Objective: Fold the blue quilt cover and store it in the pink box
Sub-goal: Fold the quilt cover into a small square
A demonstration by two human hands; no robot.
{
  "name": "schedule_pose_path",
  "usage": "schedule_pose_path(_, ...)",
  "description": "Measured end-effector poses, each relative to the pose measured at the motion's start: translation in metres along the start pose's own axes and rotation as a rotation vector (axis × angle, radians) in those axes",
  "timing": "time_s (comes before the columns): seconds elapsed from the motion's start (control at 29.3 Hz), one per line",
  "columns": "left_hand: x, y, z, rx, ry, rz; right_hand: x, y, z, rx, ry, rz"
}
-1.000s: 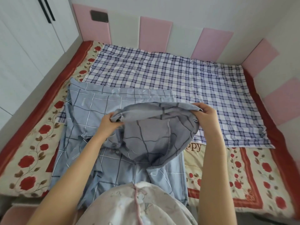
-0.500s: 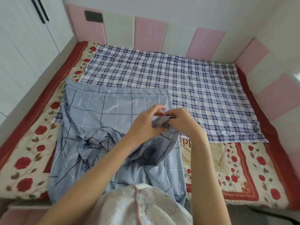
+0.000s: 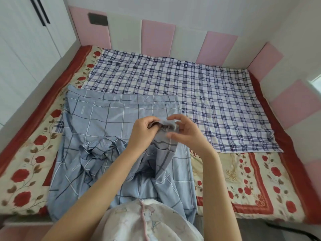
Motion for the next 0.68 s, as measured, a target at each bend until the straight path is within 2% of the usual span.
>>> schedule_pose_path(0.07,-0.001,0.000,-0.003,-0.057,0.082,0.034,0.004,0.003,-0.001,-0.033,0.026,0.059)
schedule_pose_path(0.1,-0.002,0.000,-0.004,-0.080,0.099,0.054,0.003,0.003,-0.001,-0.050,0.068,0.036)
schedule_pose_path(0.24,-0.002,0.002,-0.005,-0.163,0.169,0.185,-0.002,0.000,0.011,-0.136,0.043,-0.210)
schedule_pose_path(0.31,0.000,0.005,-0.005,-0.162,0.192,0.258,-0.003,0.001,0.015,-0.169,0.042,-0.260)
schedule_pose_path(0.41,-0.003,0.007,-0.007,-0.079,0.116,0.315,-0.001,0.003,0.016,-0.193,0.037,-0.265)
schedule_pose_path(0.55,-0.019,0.007,-0.009,0.059,0.071,0.172,-0.010,0.004,0.012,-0.137,0.007,-0.319)
schedule_pose_path(0.68,-0.020,0.009,-0.013,0.244,-0.093,0.157,-0.013,0.005,0.014,-0.131,0.033,-0.357)
Point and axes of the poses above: each hand's wrist, its own y-axis away from the middle knuckle, its own x-axis out of the palm, z = x × y, the point moved 5 cm from there along -y, towards the middle knuckle, and after that the axes turned 4 degrees about y, right-handed, at the moved point
